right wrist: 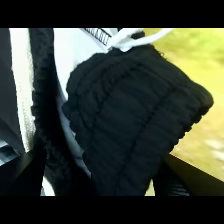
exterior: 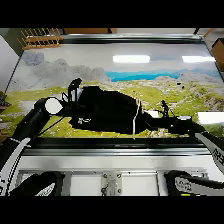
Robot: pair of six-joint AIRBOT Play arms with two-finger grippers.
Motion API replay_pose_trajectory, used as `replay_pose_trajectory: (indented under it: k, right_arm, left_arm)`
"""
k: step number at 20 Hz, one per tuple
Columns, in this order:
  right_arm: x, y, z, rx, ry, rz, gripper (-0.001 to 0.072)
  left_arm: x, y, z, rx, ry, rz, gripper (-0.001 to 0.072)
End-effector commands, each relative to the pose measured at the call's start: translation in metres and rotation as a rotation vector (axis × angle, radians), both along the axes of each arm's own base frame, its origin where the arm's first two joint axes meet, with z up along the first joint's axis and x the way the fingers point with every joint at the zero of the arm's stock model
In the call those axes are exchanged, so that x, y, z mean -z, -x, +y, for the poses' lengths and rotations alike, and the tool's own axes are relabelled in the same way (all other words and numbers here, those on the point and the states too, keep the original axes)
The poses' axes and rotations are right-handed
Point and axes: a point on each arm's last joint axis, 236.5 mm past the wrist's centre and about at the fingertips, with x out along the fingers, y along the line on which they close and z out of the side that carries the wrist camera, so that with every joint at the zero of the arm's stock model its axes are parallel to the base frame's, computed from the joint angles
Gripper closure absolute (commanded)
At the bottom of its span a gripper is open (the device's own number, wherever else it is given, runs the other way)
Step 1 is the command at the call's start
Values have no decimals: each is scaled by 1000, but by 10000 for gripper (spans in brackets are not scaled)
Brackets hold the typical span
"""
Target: Fold the clothes and pants, and hang the long-sleeved shirts on hangers.
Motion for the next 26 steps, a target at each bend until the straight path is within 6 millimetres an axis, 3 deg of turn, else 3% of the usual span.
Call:
replay_pose_trajectory:
  k: [1,2,3,5,7,9,10,12,13,14,16,18,19,20,22,24,26]
  right_arm:
    - [-1,-7,20,-11,21,-38,289]
    - [-4,-9,25,-42,29,-68,567]
    - [-9,-12,28,-67,34,-99,686]
    - [-26,-27,27,-89,47,-167,688]
    - [-62,-61,-2,-52,114,-257,688]
    - [-106,-100,-66,53,238,-330,688]
    - [-128,-116,-109,138,312,-348,689]
    - [-168,-129,-198,359,399,-349,688]
    - [-183,-127,-241,463,430,-352,688]
    - [-197,-119,-280,562,459,-354,689]
    - [-212,-85,-357,756,524,-332,689]
    - [-211,-40,-411,896,592,-254,689]
    - [-206,-19,-426,947,611,-209,689]
    - [-199,1,-437,994,628,-159,690]
    - [-179,38,-441,1060,658,-61,690]
    - [-152,69,-424,1088,665,55,690]
    - [-123,90,-390,1063,614,140,690]
  left_arm:
    - [0,2,-1,8,-3,9,696]
    - [0,2,-1,8,-3,9,697]
    - [0,1,-1,7,-2,7,697]
    - [0,1,-1,7,-3,7,696]
    - [0,1,-1,7,-3,7,696]
    - [0,1,-1,7,-2,7,696]
    - [0,1,-1,7,-3,7,696]
    - [0,1,-1,6,-2,6,696]
    - [0,1,-1,6,-2,6,696]
    - [0,1,-1,5,-2,6,696]
    - [0,0,-1,3,-1,2,696]
    - [-1,-2,-1,-1,2,-5,697]
    - [-2,-3,-1,-3,3,-8,697]
    - [-2,-3,-1,-4,3,-10,696]
    - [-2,-3,-1,-3,3,-9,697]
    - [-2,-3,-1,-3,3,-9,696]
    - [-2,-3,-1,-3,3,-9,696]
